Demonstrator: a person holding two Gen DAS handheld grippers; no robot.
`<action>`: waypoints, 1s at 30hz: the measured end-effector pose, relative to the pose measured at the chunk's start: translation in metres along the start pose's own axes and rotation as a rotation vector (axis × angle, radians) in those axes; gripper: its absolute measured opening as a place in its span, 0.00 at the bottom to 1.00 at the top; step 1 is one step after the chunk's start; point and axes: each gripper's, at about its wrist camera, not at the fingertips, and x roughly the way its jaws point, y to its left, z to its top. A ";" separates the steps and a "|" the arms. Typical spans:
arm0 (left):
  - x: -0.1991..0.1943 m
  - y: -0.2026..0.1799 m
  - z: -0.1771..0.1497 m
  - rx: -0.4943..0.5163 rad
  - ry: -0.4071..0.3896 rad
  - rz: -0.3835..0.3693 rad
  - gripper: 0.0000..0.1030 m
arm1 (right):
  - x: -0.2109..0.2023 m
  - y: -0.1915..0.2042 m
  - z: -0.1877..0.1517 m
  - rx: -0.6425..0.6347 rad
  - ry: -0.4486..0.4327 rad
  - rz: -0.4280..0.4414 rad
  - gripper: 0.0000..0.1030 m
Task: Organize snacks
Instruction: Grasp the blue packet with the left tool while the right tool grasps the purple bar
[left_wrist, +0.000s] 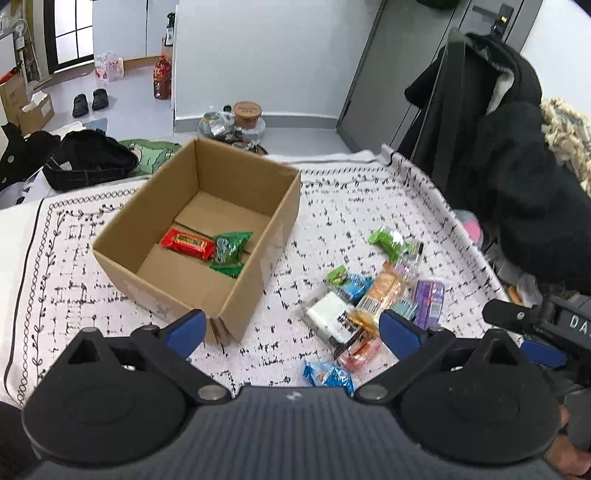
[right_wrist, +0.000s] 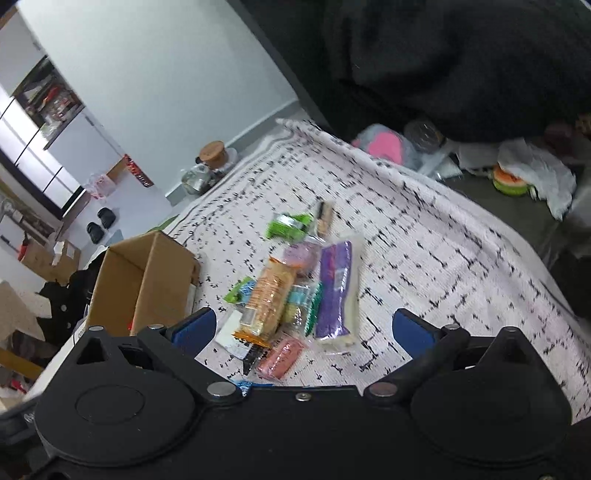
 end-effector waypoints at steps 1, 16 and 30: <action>0.004 -0.001 -0.001 -0.002 0.009 0.001 0.97 | 0.002 -0.003 0.000 0.016 0.006 -0.003 1.00; 0.070 -0.016 -0.027 -0.014 0.167 -0.005 0.81 | 0.030 -0.016 0.003 0.090 0.051 -0.059 0.89; 0.119 -0.024 -0.050 -0.098 0.267 -0.007 0.48 | 0.054 -0.020 0.002 0.097 0.114 -0.058 0.74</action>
